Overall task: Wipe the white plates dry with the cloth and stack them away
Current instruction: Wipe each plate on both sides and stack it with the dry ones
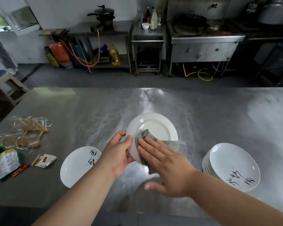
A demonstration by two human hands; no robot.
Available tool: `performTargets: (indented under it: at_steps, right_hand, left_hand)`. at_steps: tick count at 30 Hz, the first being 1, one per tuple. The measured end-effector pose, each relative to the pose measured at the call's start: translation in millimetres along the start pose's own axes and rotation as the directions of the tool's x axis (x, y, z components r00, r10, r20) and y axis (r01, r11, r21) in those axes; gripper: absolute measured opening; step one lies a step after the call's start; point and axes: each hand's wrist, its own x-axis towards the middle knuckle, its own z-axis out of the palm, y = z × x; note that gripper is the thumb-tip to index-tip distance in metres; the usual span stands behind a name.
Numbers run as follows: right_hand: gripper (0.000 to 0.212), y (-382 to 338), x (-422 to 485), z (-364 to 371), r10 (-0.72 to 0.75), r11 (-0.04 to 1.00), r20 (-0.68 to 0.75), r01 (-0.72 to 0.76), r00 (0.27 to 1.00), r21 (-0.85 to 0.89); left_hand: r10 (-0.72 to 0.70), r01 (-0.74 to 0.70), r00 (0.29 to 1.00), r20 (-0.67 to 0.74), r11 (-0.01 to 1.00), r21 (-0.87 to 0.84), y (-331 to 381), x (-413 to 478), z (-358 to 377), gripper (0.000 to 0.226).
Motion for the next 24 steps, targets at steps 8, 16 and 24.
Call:
performTargets:
  at_steps: [8, 16, 24]
  right_hand:
    - [0.104, -0.9, 12.3, -12.1, 0.271, 0.962, -0.144, -0.272, 0.952, 0.017]
    - [0.104, 13.0, 21.1, -24.5, 0.306, 0.948, -0.142, -0.315, 0.942, -0.049]
    - [0.104, -14.8, -0.9, -7.2, 0.225, 0.974, -0.144, -0.224, 0.964, 0.023]
  left_hand:
    - [0.070, -0.071, 0.997, -0.018, 0.997, -0.029, 10.3, -6.5, 8.5, 0.009]
    - [0.130, -0.131, 0.991, -0.027, 0.991, -0.033, 25.4, -10.2, 7.2, 0.011]
    - [0.073, -0.074, 0.997, -0.020, 0.996, -0.044, 20.8, -18.2, 9.2, 0.011]
